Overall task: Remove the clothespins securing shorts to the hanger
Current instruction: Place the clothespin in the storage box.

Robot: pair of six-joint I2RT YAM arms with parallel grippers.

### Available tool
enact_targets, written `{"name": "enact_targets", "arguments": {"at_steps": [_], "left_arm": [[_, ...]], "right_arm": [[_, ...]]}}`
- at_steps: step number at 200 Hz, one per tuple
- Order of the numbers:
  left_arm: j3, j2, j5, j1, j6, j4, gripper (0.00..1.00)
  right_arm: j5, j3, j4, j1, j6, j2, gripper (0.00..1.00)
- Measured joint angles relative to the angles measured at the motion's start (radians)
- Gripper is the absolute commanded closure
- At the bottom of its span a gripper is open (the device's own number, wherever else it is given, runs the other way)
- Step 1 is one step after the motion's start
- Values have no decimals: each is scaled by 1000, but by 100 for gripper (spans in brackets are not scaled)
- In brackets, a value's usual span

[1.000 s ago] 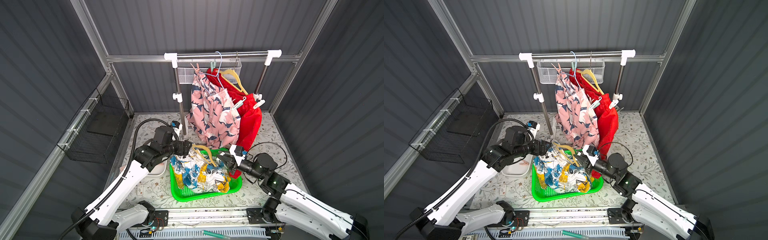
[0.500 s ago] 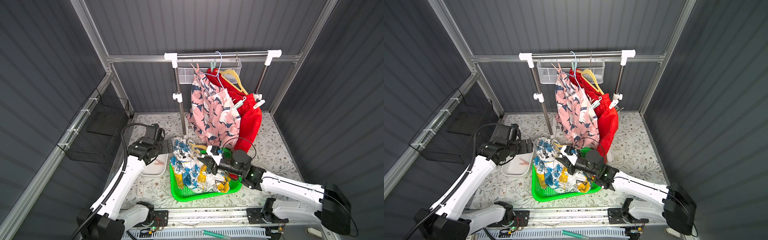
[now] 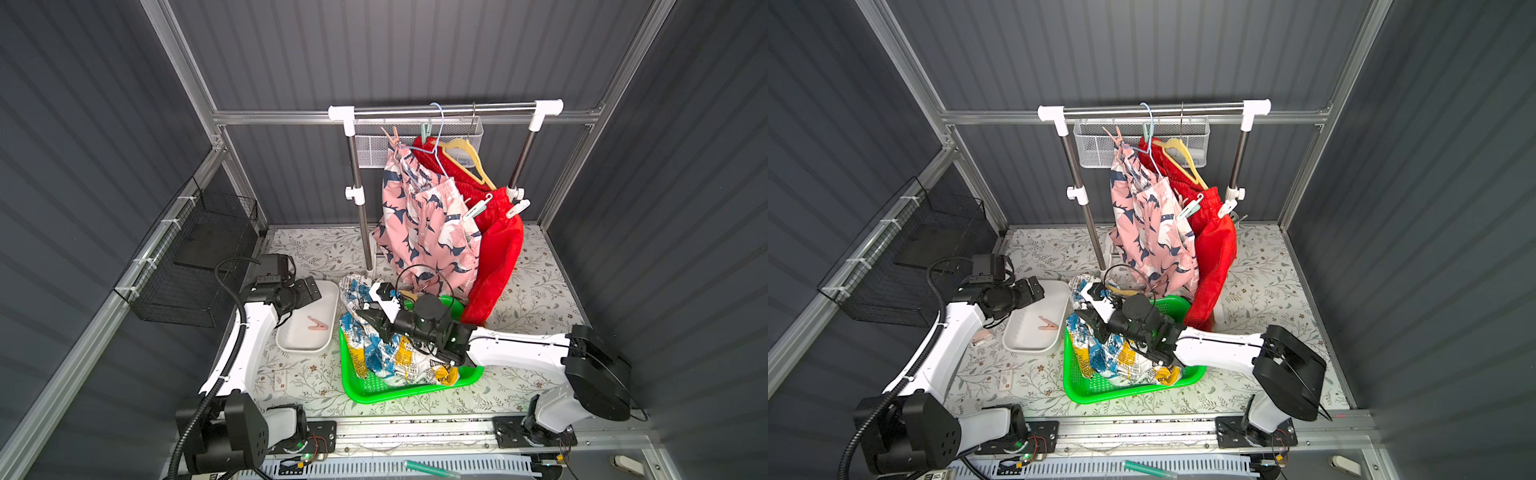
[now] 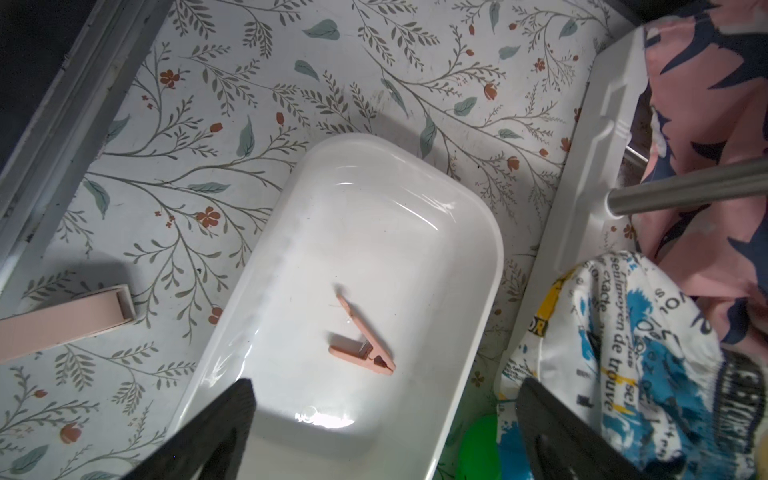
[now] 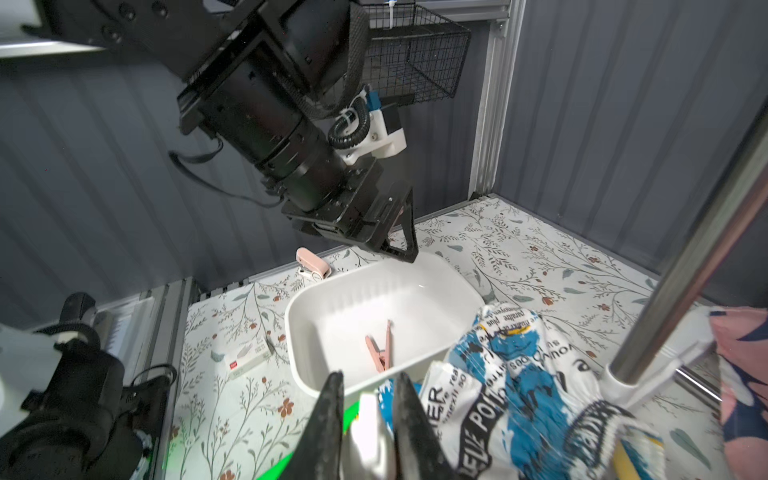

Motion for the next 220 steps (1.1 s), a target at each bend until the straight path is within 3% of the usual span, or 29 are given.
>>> {"name": "enact_targets", "arguments": {"at_steps": [36, 99, 144, 220], "left_arm": [[-16, -4, 7, 74, -21, 28, 0], [-27, -14, -3, 83, -43, 26, 0], [-27, -22, -37, 83, -50, 18, 1], [-27, -34, -147, 86, -76, -14, 0]], "right_arm": [[85, 120, 22, 32, 57, 125, 82], [225, 365, -26, 75, 134, 324, 82], [293, 441, -66, 80, 203, 414, 81], [324, 592, -160, 82, 310, 558, 79]]}}
